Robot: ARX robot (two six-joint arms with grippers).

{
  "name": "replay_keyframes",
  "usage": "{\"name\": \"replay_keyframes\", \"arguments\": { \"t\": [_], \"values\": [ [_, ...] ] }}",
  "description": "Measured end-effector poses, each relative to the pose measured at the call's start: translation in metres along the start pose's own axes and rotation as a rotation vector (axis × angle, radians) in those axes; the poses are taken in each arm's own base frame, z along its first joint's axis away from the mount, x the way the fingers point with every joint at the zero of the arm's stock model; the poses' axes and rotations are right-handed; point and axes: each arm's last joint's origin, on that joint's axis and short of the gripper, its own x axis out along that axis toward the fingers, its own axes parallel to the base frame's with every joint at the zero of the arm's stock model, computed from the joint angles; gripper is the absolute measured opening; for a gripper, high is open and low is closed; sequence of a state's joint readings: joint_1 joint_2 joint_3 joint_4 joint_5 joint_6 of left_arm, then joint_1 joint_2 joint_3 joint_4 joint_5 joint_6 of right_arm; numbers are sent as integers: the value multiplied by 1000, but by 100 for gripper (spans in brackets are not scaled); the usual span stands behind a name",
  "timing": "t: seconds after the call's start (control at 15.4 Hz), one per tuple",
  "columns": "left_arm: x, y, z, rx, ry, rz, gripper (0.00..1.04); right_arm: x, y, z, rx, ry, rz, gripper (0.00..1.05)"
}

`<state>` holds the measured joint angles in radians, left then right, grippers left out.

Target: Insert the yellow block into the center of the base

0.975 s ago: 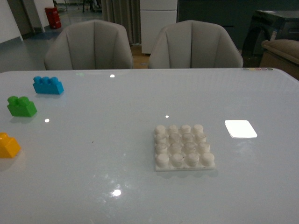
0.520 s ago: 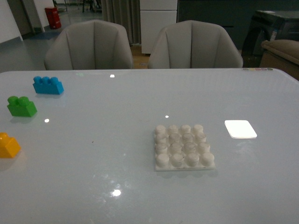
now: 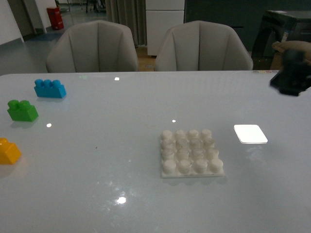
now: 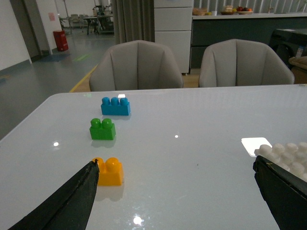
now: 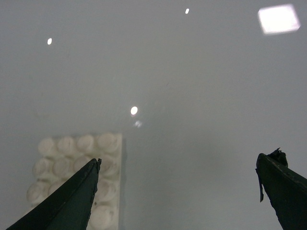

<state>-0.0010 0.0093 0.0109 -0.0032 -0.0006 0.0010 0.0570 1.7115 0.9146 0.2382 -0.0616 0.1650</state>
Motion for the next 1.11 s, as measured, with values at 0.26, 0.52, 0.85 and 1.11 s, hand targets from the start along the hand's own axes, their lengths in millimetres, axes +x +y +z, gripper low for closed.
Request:
{"name": "replay_keyframes", "arguments": {
  "t": [0.26,0.52,0.85,1.11],
  "values": [
    [0,0,0,0,0,0,98,64,41,-45,-3,311,96,98],
    [0,0,0,0,0,0,98,97,58,-56,22,395,95,98],
    [0,0,0,0,0,0,98,109,66,-68,34,441,119,98],
    [0,0,0,0,0,0,98,118,69,-69,38,451,107,98]
  ]
}}
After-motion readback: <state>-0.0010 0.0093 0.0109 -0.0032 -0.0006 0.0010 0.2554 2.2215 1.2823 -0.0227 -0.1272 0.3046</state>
